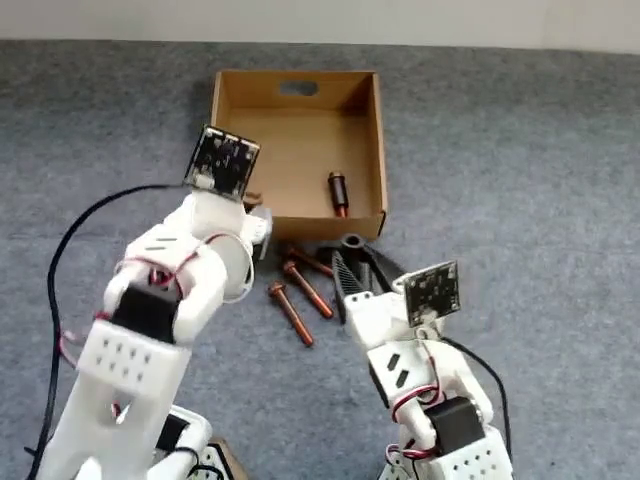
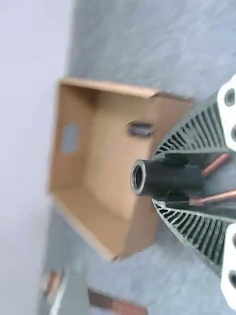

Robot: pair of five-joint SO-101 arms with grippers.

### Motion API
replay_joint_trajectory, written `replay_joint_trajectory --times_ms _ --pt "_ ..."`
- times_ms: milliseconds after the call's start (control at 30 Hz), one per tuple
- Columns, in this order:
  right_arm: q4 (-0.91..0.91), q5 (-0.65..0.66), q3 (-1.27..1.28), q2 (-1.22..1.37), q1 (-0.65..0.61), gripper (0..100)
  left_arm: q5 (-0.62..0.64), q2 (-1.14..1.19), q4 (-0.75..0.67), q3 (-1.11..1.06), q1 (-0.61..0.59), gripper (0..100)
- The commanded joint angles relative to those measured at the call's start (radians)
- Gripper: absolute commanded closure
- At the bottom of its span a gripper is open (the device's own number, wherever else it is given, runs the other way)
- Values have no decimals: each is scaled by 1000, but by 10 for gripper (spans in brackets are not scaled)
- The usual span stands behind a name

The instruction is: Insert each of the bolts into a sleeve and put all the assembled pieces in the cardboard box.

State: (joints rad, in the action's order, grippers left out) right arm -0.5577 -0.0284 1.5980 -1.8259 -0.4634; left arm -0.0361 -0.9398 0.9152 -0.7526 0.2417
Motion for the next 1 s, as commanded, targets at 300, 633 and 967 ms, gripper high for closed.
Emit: replay_joint_trajectory --times_ms 300,633,967 --pt "346 -9 183 -10 -25 990 187 -120 -276 31 131 991" --pt "346 -8 188 -10 -25 990 207 -120 -474 27 245 991" --pt "344 -8 193 -10 -25 990 206 -68 -514 27 285 991"
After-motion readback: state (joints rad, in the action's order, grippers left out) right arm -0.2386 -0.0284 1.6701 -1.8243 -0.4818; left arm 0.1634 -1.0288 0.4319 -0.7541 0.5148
